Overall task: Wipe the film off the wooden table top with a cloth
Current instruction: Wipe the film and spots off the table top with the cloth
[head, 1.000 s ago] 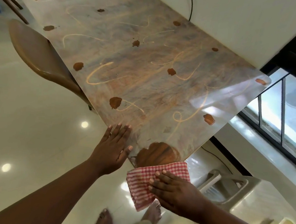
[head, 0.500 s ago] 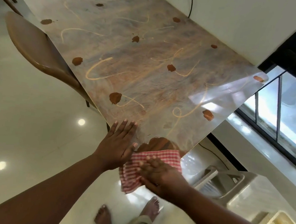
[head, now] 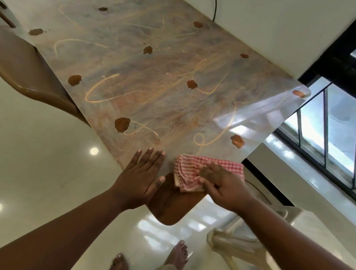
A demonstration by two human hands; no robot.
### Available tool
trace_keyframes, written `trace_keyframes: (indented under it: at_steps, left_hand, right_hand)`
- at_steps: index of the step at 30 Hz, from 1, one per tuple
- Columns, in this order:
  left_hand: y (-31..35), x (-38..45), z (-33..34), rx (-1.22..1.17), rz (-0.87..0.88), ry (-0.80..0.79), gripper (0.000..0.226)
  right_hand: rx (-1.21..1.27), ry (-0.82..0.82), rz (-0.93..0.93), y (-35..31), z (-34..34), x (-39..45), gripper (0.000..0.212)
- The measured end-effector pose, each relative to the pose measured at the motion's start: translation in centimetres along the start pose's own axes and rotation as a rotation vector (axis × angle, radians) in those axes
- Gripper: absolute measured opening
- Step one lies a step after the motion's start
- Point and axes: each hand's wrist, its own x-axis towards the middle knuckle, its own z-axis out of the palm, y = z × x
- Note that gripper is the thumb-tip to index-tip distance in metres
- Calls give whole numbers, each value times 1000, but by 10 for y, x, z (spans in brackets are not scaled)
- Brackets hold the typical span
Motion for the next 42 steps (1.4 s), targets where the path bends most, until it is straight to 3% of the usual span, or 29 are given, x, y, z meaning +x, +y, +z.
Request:
trace_keyframes:
  at_steps: [5,8,14,18,22,26,32,34,38,42]
  left_hand:
    - [10,21,-2,-15,-25,-2,71]
    - [15,34,-9,23,-34,-3,75]
    - [24,50,-13,91,-16,10,72]
    - [26,60,-6,129,-24,-17,66]
    - [23,78,-5,119,28,-28,62]
    - [19,100,-9,108,71,-10,62]
    - [10,124,-11,128,81,-8,66]
    - [7,130,-10,138,66,-15,66]
    - [3,143,-11,82,26,-43,63]
    - [-1,154,-16,74,-28,-31,64]
  right_hand:
    - [51,-108,-26,-20,35,-21,43]
    - [44,-140,-127,4,17,-45,33]
    - [-70,-103,-14,58,-29,-19,30]
    - [-45,-62,65,39,-7,9,36]
    - [-35,-164,3,11,20,-4,48]
    - [-24,-136,-58,27,0,-31,32]
    - [-105,-87,224,76,-41,12,35]
    - [-121,-54,215,71,-31,30,37]
    - [-106,-143,185,44,3,23,49]
    - [-124,-178,-21,60,-18,-3,43]
